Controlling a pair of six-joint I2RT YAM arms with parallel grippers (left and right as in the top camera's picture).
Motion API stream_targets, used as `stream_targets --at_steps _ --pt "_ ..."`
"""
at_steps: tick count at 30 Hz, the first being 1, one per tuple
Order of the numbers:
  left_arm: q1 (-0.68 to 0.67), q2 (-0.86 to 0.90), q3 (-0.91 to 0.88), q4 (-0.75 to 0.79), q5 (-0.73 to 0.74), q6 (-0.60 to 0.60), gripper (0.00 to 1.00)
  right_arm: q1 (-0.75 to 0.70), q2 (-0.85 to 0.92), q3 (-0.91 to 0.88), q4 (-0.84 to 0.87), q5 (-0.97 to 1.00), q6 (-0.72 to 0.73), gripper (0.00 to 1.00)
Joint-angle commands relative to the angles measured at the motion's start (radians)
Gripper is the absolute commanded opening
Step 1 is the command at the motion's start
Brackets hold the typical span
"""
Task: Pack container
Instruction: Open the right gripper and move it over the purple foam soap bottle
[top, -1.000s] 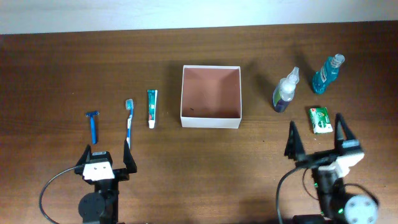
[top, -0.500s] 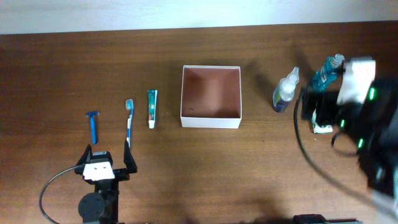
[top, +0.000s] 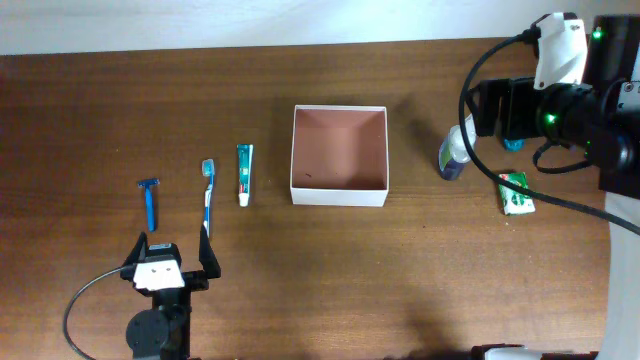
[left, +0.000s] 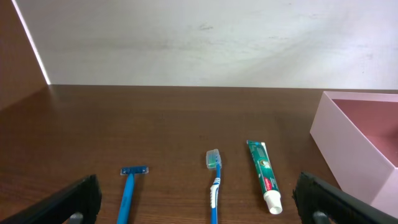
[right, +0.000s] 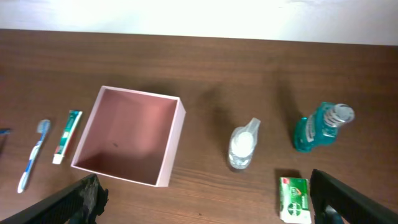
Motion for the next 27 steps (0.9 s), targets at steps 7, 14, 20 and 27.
stream_targets --at_steps 7,14,20,27 --pt "-0.004 -0.006 -0.003 -0.004 0.011 0.012 0.99 0.005 0.0 0.025 0.002 -0.053 -0.006 0.98" --pt "-0.004 -0.006 -0.003 -0.004 0.011 0.012 0.99 0.005 0.018 0.025 0.004 -0.053 -0.006 0.98" --pt "-0.004 -0.006 -0.003 -0.004 0.011 0.012 1.0 0.005 0.045 0.025 0.014 -0.053 -0.006 0.98" --pt "-0.004 -0.006 -0.003 -0.004 0.011 0.012 0.99 0.004 0.122 0.025 0.017 -0.011 0.097 0.98"
